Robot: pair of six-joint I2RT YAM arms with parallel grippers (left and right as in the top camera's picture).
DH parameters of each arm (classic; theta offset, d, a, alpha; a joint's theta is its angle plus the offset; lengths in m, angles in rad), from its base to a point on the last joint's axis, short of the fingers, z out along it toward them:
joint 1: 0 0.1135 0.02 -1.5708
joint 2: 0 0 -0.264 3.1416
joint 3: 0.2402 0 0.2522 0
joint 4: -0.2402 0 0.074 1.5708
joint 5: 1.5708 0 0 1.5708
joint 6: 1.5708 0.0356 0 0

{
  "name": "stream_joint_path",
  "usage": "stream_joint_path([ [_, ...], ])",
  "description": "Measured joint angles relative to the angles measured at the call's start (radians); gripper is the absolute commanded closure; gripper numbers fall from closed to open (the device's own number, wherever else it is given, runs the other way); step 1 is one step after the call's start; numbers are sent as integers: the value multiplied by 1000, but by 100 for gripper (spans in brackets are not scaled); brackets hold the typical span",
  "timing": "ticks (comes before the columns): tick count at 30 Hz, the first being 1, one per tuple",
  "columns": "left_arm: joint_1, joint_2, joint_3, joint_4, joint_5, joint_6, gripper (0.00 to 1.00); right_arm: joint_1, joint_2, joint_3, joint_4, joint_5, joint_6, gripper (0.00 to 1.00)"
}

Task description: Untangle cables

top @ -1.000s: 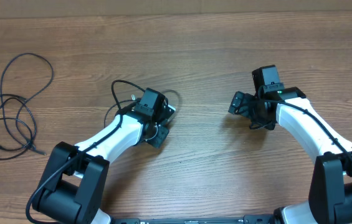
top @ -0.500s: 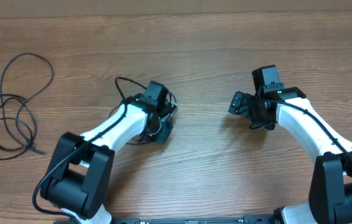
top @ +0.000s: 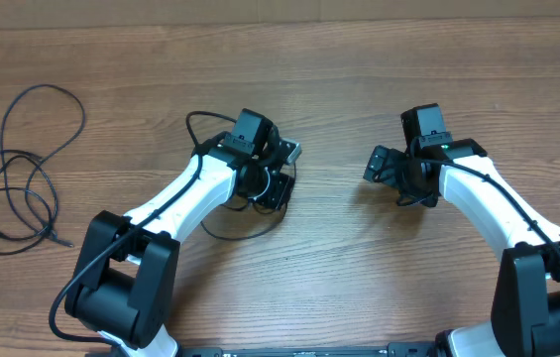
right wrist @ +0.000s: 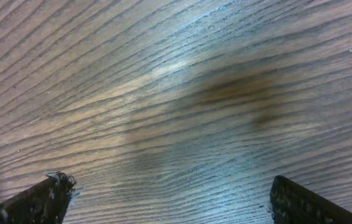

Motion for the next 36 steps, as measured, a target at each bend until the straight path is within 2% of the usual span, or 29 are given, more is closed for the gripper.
stream_joint_path([
  [5,0,0,0,-56,-49,-4,78,0,0,0,0,0,0,0],
  [8,0,0,-1,-69,-59,-6,75,0,0,0,0,0,0,0],
  [10,-2,0,-5,-69,-63,-5,65,0,0,0,1,0,0,0],
  [12,-8,0,-14,-69,-68,0,48,0,0,0,0,0,0,0],
  [18,-40,0,-31,-68,-85,12,29,0,0,0,1,0,0,0],
  [23,-60,0,-48,-56,-117,67,17,0,0,0,0,0,0,0],
  [29,-88,0,-91,22,-146,161,17,0,0,0,0,0,0,0],
  [32,-94,0,-101,26,-150,208,27,0,0,0,0,0,0,0],
  [34,-100,0,-102,16,-149,237,35,0,0,0,0,0,0,0],
  [35,-101,0,-102,7,-146,252,43,0,0,0,0,0,0,0],
  [36,-105,0,-103,-4,-142,263,45,0,0,0,0,0,0,0],
])
